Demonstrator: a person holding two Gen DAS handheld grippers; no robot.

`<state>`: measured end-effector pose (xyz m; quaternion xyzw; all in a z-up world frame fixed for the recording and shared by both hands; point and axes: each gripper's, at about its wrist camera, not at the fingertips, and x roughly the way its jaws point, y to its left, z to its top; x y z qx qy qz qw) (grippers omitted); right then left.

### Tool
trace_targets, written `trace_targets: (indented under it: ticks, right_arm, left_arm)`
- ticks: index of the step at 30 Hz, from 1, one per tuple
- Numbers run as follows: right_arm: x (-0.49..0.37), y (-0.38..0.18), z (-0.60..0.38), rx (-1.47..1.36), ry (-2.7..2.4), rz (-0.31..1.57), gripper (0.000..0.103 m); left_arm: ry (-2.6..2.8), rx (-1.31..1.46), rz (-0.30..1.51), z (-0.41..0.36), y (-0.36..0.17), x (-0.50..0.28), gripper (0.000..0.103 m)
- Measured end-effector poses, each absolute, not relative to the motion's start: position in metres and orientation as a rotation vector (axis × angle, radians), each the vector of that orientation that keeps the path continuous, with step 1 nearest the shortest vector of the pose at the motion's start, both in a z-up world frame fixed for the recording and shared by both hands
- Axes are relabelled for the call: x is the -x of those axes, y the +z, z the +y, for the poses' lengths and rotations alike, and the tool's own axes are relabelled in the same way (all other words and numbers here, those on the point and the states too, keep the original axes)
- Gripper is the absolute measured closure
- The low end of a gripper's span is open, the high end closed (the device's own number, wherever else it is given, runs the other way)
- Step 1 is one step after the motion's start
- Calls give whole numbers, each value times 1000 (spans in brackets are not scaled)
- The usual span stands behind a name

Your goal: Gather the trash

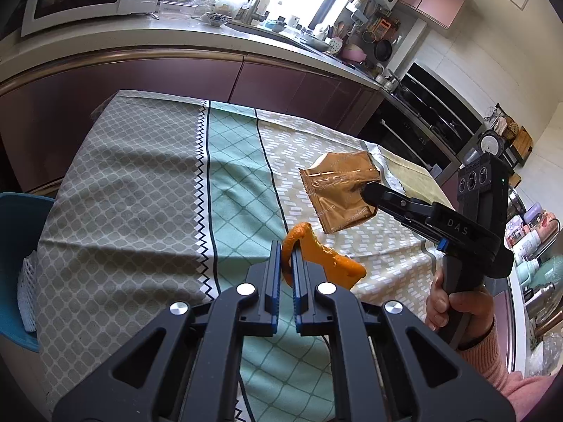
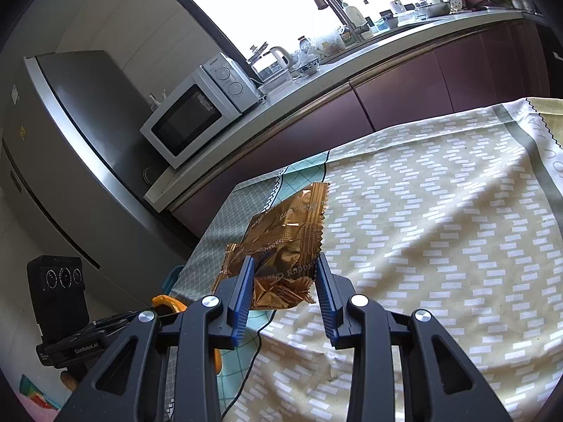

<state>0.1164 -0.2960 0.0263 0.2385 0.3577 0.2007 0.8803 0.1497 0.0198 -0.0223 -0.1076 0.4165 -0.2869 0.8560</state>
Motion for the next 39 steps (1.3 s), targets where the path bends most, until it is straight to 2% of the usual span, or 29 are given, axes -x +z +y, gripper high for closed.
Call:
trace_targets:
  ticks: [39]
  right_arm:
    - [-94, 37, -241, -466, 512, 736, 70]
  left_arm:
    - [-475, 220, 811, 86, -8, -118, 97]
